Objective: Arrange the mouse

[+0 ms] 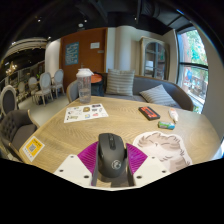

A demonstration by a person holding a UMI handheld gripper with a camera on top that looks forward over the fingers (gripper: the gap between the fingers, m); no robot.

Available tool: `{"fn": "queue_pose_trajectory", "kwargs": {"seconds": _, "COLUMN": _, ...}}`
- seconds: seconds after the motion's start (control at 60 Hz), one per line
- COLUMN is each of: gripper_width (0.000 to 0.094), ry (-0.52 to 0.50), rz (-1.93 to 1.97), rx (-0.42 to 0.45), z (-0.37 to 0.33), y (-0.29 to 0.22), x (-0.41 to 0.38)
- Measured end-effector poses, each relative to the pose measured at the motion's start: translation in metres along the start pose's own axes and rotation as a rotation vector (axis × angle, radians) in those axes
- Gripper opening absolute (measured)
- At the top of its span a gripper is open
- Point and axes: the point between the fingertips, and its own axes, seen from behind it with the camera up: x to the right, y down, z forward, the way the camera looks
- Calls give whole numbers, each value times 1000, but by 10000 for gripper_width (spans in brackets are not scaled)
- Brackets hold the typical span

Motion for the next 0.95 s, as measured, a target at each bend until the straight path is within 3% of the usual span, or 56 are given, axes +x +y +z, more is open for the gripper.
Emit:
{"fn": "queue_pose_trajectory", "kwargs": {"seconds": 0.083, "gripper_width": 419, "ry": 105, "rz": -9, "rx": 73, "z": -15, "y": -30, "x": 49}}
{"fn": "queue_pose_trajectory", "kwargs": {"seconds": 0.167, "gripper_width": 419, "ry": 205, "rz": 16, "rx": 86, "z": -26, "y": -42, "x": 107}}
{"fn": "queue_pose_trajectory", "kwargs": {"seconds": 0.267, "gripper_width": 418, "ry": 341, "rz": 8, "rx": 3, "z": -13, "y": -15, "x": 170}}
{"fn": "queue_pose_trajectory", "kwargs": {"seconds": 0.35, "gripper_width": 419, "ry": 399, "rz": 10, "rx": -106, "z": 5, "y": 22, "x": 203}}
{"fn": "queue_pose_trajectory", "kwargs": {"seconds": 0.433, "gripper_width": 437, "ry": 381, "rz": 38, "rx": -166, "z": 13, "y": 56, "x": 208}}
{"fn": "queue_pose_trajectory", "kwargs": {"seconds": 0.467, "gripper_width": 464, "ry": 373, "rz": 47, "rx": -130, "z": 13, "y": 50, "x": 211}}
{"fn": "queue_pose_trajectory", "kwargs": {"seconds": 0.567, "gripper_width": 558, "ry": 302, "rz": 60, "rx": -161, "z": 9, "y": 54, "x": 202}}
{"fn": "queue_pose_trajectory", "kwargs": {"seconds": 0.667, "gripper_width": 869, "ry": 242, "rz": 79, "rx": -99, "z": -8, "y": 39, "x": 193}}
{"fn": "queue_pose_trajectory", "kwargs": {"seconds": 0.85, "gripper_width": 856, "ry": 185, "rz": 77, "rx": 38, "z": -89, "y": 38, "x": 182}}
{"fn": "queue_pose_trajectory", "kwargs": {"seconds": 0.95, "gripper_width": 856, "ry": 130, "rz": 109, "rx": 68, "z": -132, "y": 61, "x": 168}}
